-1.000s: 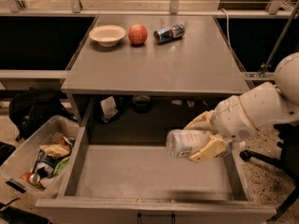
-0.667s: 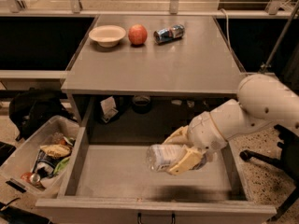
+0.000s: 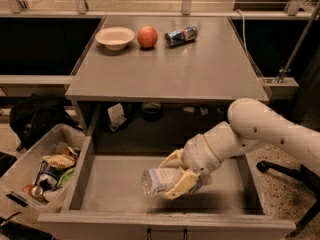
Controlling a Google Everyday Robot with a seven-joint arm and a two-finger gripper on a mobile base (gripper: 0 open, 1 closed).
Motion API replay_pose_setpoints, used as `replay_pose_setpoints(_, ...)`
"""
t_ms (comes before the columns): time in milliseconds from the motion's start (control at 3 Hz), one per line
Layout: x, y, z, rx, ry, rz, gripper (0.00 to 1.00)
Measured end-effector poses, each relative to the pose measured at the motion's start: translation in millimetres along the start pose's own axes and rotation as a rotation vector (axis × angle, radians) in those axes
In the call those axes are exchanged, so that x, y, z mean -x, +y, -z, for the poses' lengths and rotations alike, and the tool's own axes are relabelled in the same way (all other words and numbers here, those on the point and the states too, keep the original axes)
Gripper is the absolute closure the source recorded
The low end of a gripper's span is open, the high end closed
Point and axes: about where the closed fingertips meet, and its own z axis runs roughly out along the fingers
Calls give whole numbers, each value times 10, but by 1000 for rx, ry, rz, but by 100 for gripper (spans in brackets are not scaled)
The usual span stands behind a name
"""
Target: Place blue plastic bottle into top drawer
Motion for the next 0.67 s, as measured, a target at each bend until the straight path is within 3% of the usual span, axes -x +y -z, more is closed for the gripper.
replay_pose_setpoints(667, -436, -118, 167, -122, 173, -151, 100)
